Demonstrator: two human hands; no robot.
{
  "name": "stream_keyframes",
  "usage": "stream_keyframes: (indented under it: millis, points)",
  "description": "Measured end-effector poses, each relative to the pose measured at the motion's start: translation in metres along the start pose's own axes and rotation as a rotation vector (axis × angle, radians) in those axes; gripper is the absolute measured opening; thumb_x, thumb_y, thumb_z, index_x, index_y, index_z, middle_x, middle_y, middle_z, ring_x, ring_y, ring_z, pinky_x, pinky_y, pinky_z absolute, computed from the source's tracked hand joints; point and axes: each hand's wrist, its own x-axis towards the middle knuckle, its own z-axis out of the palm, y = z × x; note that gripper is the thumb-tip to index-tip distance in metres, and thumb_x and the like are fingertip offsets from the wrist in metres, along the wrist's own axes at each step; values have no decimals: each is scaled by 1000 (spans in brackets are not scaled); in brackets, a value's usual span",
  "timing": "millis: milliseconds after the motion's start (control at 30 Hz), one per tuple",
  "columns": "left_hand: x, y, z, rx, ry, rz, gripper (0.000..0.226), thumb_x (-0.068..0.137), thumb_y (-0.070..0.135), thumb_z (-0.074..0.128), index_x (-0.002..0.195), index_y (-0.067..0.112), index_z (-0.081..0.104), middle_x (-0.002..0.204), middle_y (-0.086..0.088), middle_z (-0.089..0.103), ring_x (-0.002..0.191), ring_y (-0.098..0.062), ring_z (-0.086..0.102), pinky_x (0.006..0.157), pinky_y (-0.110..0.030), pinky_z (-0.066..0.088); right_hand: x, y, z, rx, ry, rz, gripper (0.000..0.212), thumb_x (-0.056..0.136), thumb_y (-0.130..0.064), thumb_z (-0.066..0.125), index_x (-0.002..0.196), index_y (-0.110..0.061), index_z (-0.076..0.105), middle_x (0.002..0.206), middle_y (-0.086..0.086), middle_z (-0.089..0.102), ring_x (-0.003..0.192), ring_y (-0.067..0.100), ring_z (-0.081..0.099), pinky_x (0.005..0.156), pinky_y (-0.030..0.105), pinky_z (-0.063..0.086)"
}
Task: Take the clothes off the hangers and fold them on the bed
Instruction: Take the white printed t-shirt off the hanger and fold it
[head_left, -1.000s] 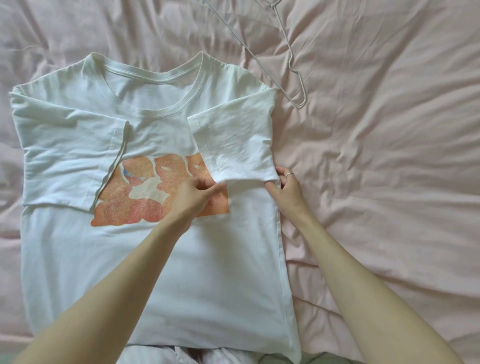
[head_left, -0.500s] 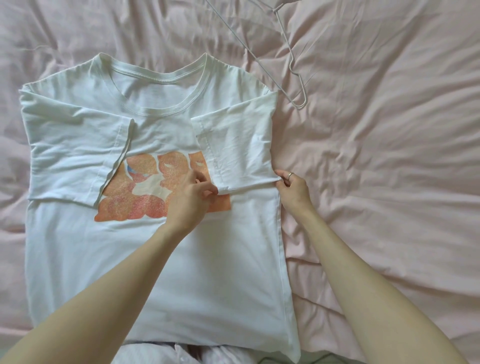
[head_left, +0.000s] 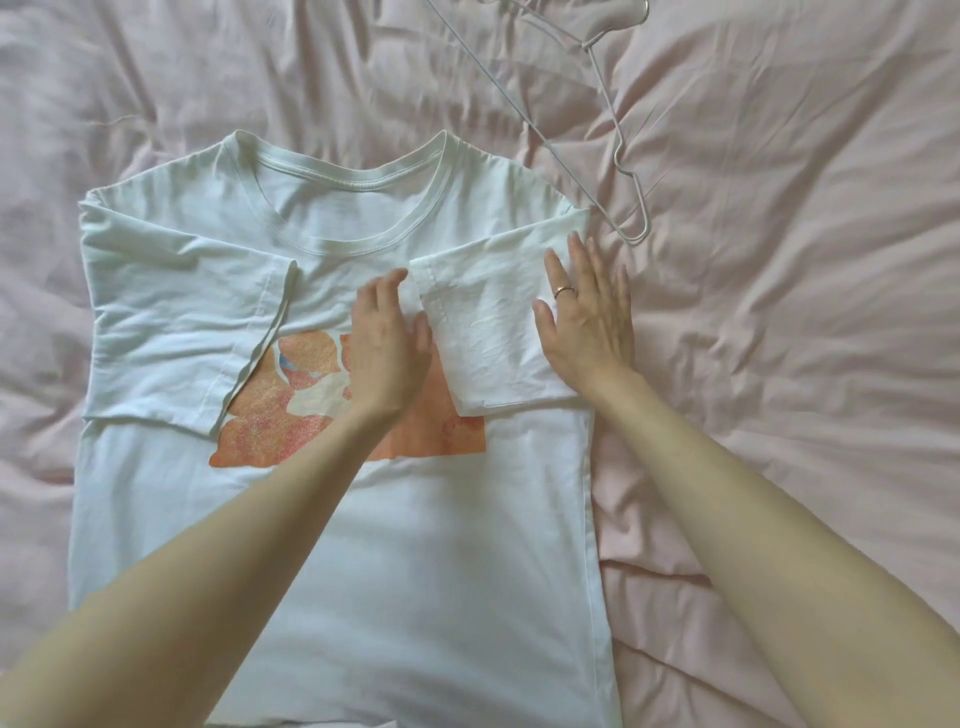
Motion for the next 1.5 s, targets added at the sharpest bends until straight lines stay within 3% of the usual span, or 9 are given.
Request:
stream_keyframes:
  millis: [167,333,500,733,867,1167,1233,1367,1500]
  points:
    - [16,-14,12,403,-231,409,53,96,35,30,147,19,29,157,-8,16,146,-30,8,115,-47,11,39,-11,20,-55,-57,-21,60,99,-41,35,151,-15,16,159,8,3,147,22,-3,115,43,-9]
    - [18,-32,31,594,-394,380,70,86,57,7,150,30,10,159,0,-5,141,-20,-20,116,-45,-7,50,-9,44,-88,-59,14,62,97,-47,34,151,-20,16,159,5,3,147,21,-2,114,47,-10]
    - [15,-40,21,539,-325,335,65,91,54,12,150,28,10,158,1,-2,144,-21,-12,116,-47,-6,20,-32,46,-51,107,-132,55,91,-38,37,139,-13,45,148,16,36,138,31,33,111,54,10]
    - [-33,-68,-1,552,-347,304,59,95,47,17,148,20,26,156,-7,21,144,-28,15,114,-46,2,-30,-49,48,42,-23,-98,53,87,-34,35,132,-11,54,142,14,47,133,31,42,110,59,17]
    - [-62,-71,-13,562,-405,300,56,96,42,21,142,17,42,150,-11,35,138,-35,32,108,-56,26,-59,-52,32,79,-14,-44,53,84,-29,36,128,-8,57,139,18,49,130,34,44,104,62,28]
    - [-133,-106,-61,580,-479,247,74,83,44,0,147,21,30,157,-9,18,145,-33,12,113,-52,11,-161,-63,23,35,-145,235,58,95,-24,45,149,-18,24,159,6,8,146,23,5,115,51,3]
    - [-148,-113,-70,579,-487,238,75,82,43,0,147,20,28,157,-9,17,144,-33,11,113,-52,11,-186,-64,25,17,-162,309,60,95,-24,46,150,-18,21,159,5,7,146,22,5,114,51,6]
    - [-190,-137,-85,542,-398,212,50,96,27,31,144,19,33,155,-11,21,143,-35,13,110,-58,10,-244,-67,35,59,-206,487,67,94,-27,47,150,-14,14,158,6,8,144,25,10,113,53,17]
    - [-206,-169,-103,559,-279,87,54,97,28,39,148,26,21,158,-8,10,145,-31,4,110,-61,1,-280,-57,43,91,-179,645,67,94,-30,46,149,-10,14,155,10,18,139,31,24,110,54,23]
